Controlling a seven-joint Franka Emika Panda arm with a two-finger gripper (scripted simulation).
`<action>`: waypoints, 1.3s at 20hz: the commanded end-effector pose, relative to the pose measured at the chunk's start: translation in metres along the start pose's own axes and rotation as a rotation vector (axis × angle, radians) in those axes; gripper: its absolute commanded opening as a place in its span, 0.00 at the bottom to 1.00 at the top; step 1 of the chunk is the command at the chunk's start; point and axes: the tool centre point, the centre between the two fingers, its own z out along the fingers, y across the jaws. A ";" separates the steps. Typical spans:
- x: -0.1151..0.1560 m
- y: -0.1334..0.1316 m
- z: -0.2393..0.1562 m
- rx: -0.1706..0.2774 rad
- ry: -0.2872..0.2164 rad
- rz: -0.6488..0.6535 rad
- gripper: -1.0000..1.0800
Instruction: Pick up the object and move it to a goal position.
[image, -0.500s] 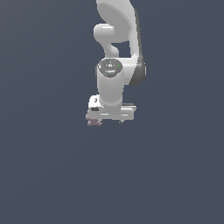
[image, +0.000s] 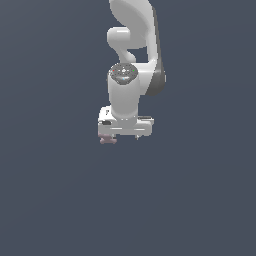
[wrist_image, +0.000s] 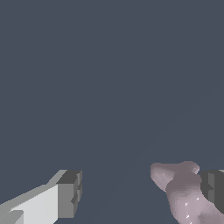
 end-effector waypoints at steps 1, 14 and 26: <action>-0.001 0.001 -0.002 -0.002 0.000 -0.002 0.96; -0.006 0.008 0.003 0.000 0.000 0.105 0.96; -0.022 0.029 0.015 0.003 0.001 0.425 0.96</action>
